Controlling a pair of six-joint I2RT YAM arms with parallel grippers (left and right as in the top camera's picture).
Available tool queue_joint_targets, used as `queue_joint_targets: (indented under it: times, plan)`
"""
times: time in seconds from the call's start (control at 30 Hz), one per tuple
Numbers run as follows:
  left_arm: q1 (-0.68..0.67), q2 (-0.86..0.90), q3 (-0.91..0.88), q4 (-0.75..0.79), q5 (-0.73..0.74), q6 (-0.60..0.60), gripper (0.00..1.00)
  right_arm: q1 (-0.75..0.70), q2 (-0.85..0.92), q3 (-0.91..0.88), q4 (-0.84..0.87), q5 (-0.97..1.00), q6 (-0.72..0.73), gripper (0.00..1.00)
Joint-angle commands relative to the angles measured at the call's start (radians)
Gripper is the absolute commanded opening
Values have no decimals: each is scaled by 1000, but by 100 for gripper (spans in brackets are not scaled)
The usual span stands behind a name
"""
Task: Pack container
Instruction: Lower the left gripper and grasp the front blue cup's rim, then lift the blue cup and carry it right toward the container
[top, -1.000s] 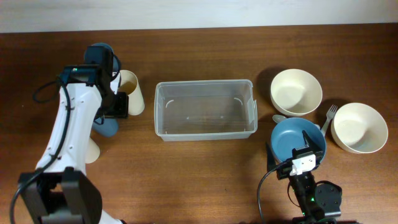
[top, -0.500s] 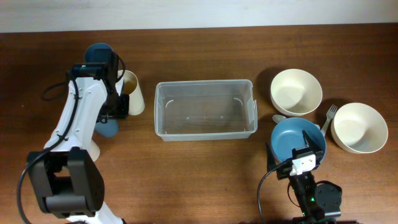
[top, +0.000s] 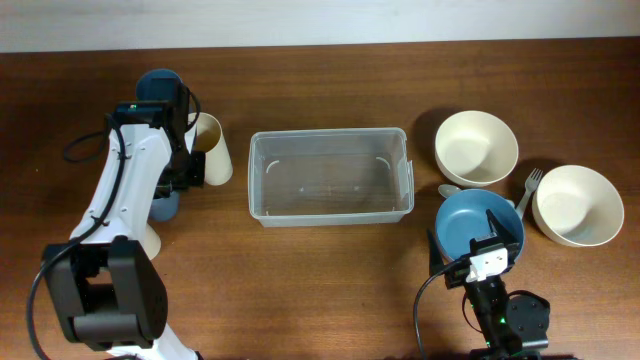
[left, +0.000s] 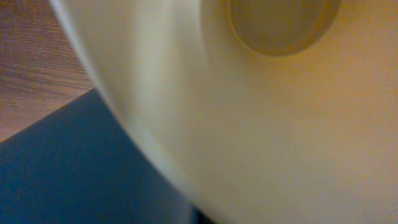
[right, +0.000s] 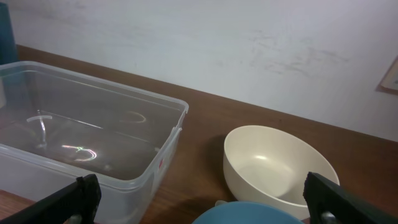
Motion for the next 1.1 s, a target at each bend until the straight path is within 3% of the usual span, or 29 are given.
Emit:
queue_joint_targets:
  times: [0.0,0.3,0.87,1.07]
  plan:
    - [5,6,10,-2,-8,-15,2,5,-8,-7,-4,8,4,99]
    - [5,5,138,-82,26,-23,1,5,-8,-7,-4,8,4,99]
    - [5,5,488,-405,94,-23,2,5,-8,-7,-4,8,4,99]
    - [5,2,546,-485,74,-90,2,5,-8,-7,-4,8,4,99]
